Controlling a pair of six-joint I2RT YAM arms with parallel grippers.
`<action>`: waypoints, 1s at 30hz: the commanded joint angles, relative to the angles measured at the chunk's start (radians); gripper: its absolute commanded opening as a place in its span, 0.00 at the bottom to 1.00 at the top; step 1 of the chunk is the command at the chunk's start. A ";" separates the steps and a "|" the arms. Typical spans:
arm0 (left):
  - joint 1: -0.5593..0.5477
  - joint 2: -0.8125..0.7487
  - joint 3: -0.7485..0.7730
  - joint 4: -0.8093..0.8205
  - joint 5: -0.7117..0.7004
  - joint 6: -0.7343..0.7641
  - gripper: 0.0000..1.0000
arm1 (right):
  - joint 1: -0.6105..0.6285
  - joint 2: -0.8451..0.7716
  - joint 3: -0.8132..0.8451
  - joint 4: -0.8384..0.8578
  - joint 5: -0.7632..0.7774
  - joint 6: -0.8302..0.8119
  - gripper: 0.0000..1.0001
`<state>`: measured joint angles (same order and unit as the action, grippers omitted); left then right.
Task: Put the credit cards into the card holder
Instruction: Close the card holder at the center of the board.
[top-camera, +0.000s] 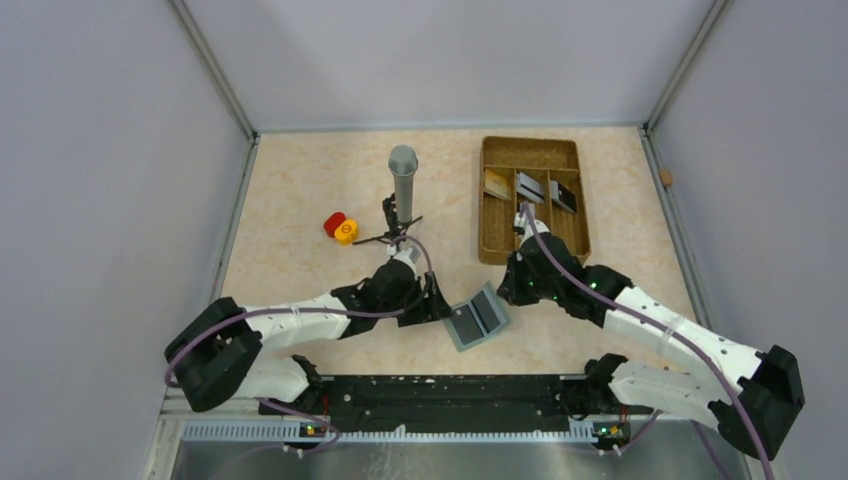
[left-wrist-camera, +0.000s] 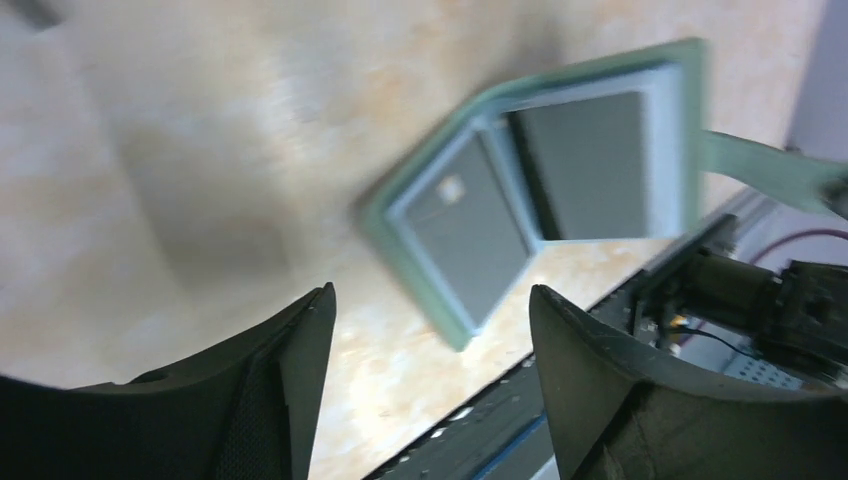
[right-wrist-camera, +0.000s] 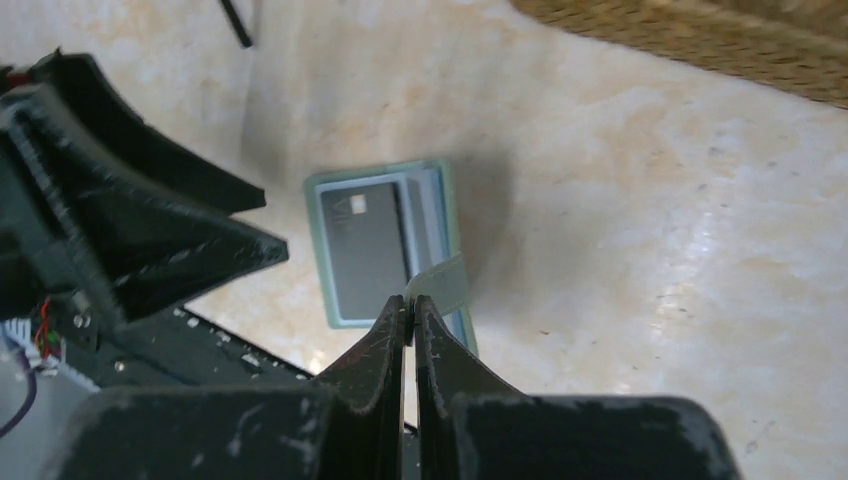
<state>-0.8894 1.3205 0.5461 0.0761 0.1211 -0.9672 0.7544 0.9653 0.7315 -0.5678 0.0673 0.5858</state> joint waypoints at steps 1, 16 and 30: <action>0.034 -0.085 -0.087 -0.020 -0.041 -0.048 0.72 | 0.113 0.062 0.072 0.085 -0.035 -0.001 0.00; 0.122 -0.216 -0.208 0.017 -0.018 -0.058 0.70 | 0.296 0.281 0.013 0.412 -0.135 0.120 0.00; 0.130 -0.243 -0.168 -0.027 -0.029 -0.030 0.83 | 0.284 0.065 0.104 0.170 0.032 0.051 0.71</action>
<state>-0.7643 1.0897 0.3439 0.0402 0.1032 -1.0145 1.0576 1.1652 0.7555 -0.2447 -0.0742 0.6662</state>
